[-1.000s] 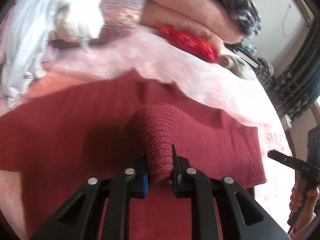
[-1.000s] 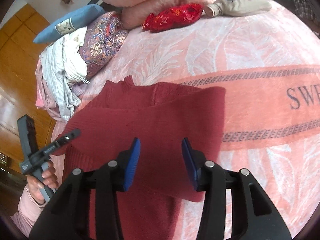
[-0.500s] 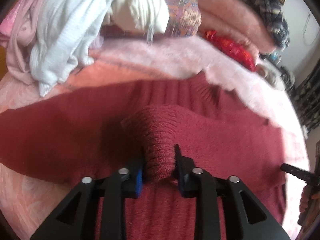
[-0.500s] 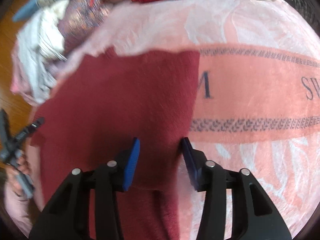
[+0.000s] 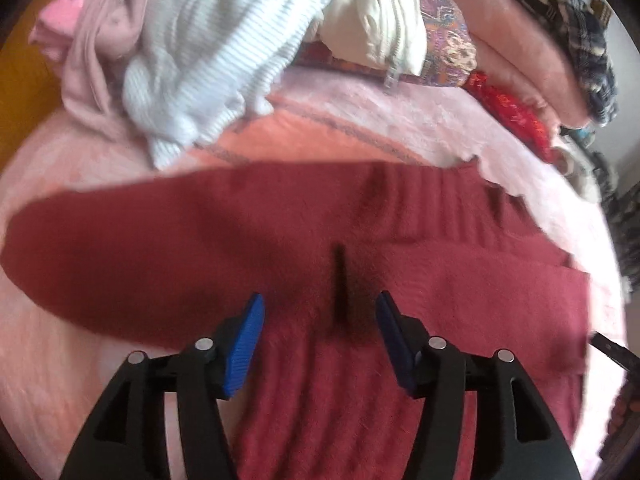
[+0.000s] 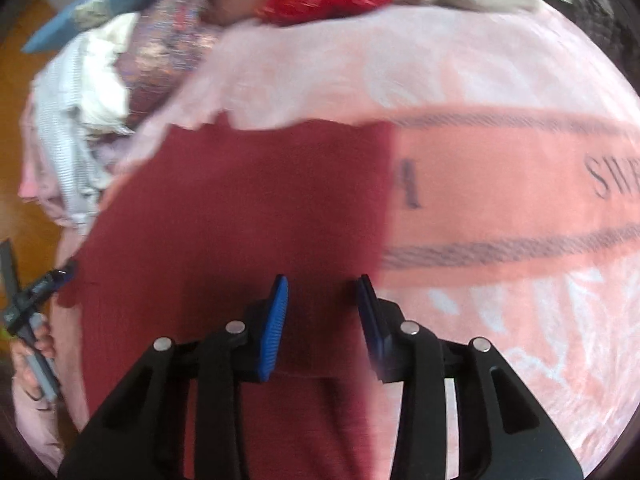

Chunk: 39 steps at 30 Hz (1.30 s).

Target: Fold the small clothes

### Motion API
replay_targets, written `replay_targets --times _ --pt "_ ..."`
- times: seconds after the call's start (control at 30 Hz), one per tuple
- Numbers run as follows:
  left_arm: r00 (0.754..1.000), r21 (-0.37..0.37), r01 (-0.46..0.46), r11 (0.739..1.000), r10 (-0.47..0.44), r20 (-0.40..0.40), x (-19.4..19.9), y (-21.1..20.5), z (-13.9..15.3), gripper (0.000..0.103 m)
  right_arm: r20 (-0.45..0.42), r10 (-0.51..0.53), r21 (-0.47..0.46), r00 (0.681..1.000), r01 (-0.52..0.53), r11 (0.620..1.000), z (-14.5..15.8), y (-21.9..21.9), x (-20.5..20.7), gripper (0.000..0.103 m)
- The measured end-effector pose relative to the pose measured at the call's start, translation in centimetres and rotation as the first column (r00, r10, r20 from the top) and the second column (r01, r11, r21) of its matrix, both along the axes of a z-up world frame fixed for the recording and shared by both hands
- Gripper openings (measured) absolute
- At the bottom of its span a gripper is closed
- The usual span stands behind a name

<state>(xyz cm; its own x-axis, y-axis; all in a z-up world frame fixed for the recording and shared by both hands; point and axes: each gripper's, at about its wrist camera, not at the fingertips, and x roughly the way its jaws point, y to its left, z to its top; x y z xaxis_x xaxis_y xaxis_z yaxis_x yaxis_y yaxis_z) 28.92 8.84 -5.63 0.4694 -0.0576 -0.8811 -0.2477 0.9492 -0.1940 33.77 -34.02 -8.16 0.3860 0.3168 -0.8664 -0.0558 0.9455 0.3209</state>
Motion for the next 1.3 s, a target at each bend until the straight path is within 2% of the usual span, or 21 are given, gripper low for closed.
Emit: replay_targets --times 0.07,0.13,0.2,0.37,0.4,0.43,0.53,0.6,0.63,0.7,0.77,0.8,0.9,1.0,1.13,1.23,1.3 --pt "0.999 -0.055 0.023 0.998 -0.025 -0.042 -0.6 -1.2 -0.8 0.059 0.005 0.044 0.033 0.999 -0.045 0.998 0.4 1.7 0.2 0.036" --pt "0.994 -0.119 0.051 0.992 -0.062 -0.088 -0.8 -2.7 -1.9 0.059 -0.001 0.063 0.029 0.998 -0.063 0.998 0.2 3.3 0.5 0.036" --pt "0.991 -0.149 0.055 0.987 -0.072 -0.111 -0.3 -3.4 -2.8 0.059 -0.012 0.093 0.015 0.996 -0.093 0.996 -0.5 5.0 0.7 0.036" --pt "0.995 -0.117 0.028 0.993 -0.039 -0.093 1.5 -3.2 -3.7 0.056 -0.039 0.11 -0.027 0.993 -0.111 0.993 -1.9 6.4 1.0 0.035" --pt "0.996 -0.115 0.017 0.993 -0.026 -0.083 1.8 -2.9 -3.5 0.052 -0.041 0.113 -0.037 0.993 -0.115 0.993 -2.1 6.4 1.1 0.035" --pt "0.997 -0.12 0.01 0.993 -0.018 -0.07 2.2 -2.7 -3.4 0.04 -0.043 0.114 -0.039 0.993 -0.116 0.992 -2.2 6.6 1.2 0.035" --pt "0.999 -0.141 0.026 0.99 -0.03 -0.029 2.8 -2.8 -2.6 0.029 -0.057 0.099 -0.008 0.993 -0.1 0.995 -2.4 6.1 1.3 0.033" --pt "0.999 -0.131 0.045 0.99 -0.046 -0.001 2.3 -3.1 -1.9 0.027 -0.065 0.094 0.008 0.993 -0.093 0.996 -2.5 5.7 1.3 0.033" --pt "0.998 -0.088 0.067 0.994 -0.065 0.018 1.6 -3.5 -1.5 0.027 -0.071 0.096 0.011 0.993 -0.095 0.995 -2.5 5.6 1.3 0.033" --pt "0.996 -0.022 0.091 0.996 -0.092 -0.007 1.1 -3.7 -2.1 0.028 -0.082 0.094 0.018 0.992 -0.093 0.996 -2.8 5.4 1.2 0.033" --pt "0.993 -0.006 0.091 0.996 -0.091 -0.069 1.5 -3.3 -3.8 0.034 -0.085 0.088 0.034 0.992 -0.085 0.996 -3.4 5.3 1.2 0.033" --pt "0.994 -0.009 0.09 0.996 -0.09 -0.066 1.6 -3.0 -4.5 0.035 -0.085 0.081 0.043 0.993 -0.077 0.996 -3.5 5.2 1.1 0.033" --pt "0.993 0.019 0.108 0.994 -0.107 -0.045 1.3 -3.1 -3.4 0.042 -0.09 0.077 0.025 0.993 -0.075 0.997 -3.2 5.5 1.2 0.033" --pt "0.996 0.025 0.09 0.996 -0.09 0.005 0.9 -3.0 -1.6 0.059 -0.072 0.093 -0.006 0.993 -0.094 0.996 -2.2 6.5 0.9 0.039" --pt "0.995 0.069 0.072 0.995 -0.076 0.059 0.8 -3.2 -0.3 0.061 -0.072 0.146 0.049 0.987 -0.143 0.989 -1.4 9.0 0.5 0.039" --pt "0.996 0.103 0.084 0.991 -0.085 0.005 1.8 -3.6 -2.0 0.061 -0.09 0.177 0.008 0.98 -0.177 0.984 -2.0 11.1 0.5 0.039" --pt "0.994 0.109 0.09 0.99 -0.082 -0.076 2.6 -3.4 -4.7 0.063 -0.108 0.171 -0.025 0.979 -0.174 0.984 -3.4 11.6 0.6 0.039"
